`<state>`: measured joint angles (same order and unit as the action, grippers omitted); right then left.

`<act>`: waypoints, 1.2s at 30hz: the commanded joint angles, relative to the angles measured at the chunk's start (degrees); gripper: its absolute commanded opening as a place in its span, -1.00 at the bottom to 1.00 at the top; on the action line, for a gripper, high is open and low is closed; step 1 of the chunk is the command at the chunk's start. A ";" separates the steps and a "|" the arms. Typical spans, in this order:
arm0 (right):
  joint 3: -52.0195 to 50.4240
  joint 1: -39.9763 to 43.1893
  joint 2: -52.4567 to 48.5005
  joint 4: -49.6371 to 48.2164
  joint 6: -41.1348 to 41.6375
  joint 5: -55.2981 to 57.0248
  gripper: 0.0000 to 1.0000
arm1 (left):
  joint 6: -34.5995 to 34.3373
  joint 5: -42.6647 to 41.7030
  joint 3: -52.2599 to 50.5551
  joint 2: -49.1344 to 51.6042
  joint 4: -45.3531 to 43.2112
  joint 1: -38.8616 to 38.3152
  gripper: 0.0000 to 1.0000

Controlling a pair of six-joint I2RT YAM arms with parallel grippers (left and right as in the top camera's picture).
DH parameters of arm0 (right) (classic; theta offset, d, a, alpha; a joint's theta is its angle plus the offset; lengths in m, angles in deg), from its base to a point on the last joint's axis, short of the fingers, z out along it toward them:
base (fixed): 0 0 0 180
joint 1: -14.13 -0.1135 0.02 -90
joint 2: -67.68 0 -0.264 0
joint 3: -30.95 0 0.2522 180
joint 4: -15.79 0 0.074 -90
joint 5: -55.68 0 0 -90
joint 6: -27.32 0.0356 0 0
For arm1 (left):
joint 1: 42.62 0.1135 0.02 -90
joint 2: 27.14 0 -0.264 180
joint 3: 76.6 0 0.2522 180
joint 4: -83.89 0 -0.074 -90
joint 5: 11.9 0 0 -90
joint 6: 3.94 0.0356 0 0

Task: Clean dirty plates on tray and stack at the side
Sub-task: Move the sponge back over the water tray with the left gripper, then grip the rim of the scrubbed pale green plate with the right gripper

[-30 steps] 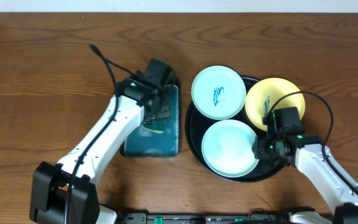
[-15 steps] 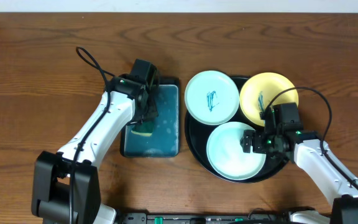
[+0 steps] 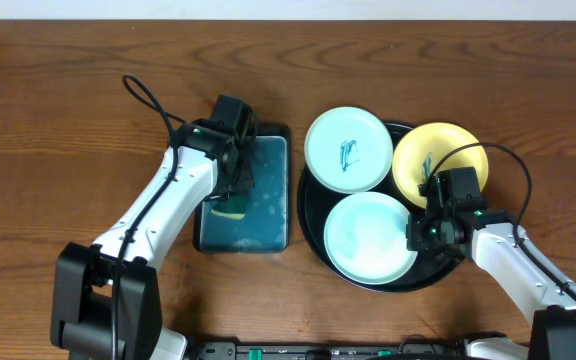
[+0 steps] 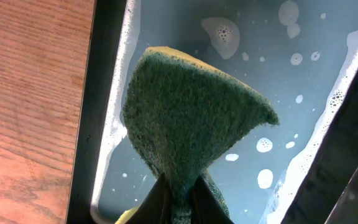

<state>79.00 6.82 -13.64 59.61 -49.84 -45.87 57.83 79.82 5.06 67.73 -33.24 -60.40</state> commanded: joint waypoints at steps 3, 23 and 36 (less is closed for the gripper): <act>-1.40 -0.28 -1.36 -0.02 0.00 -0.96 -0.97 | 0.81 0.94 -0.35 0.28 0.11 0.24 -0.85; 0.35 -0.28 13.03 2.45 -1.07 0.72 -0.98 | 0.81 0.92 -0.35 0.28 0.04 0.24 -0.83; 0.72 -1.99 25.57 2.82 -1.29 16.39 -0.97 | 3.65 0.90 -0.35 0.28 -0.90 0.24 -0.83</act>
<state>78.93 6.47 11.12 62.19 -50.32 -35.73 59.18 79.82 5.06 67.73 -34.18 -60.40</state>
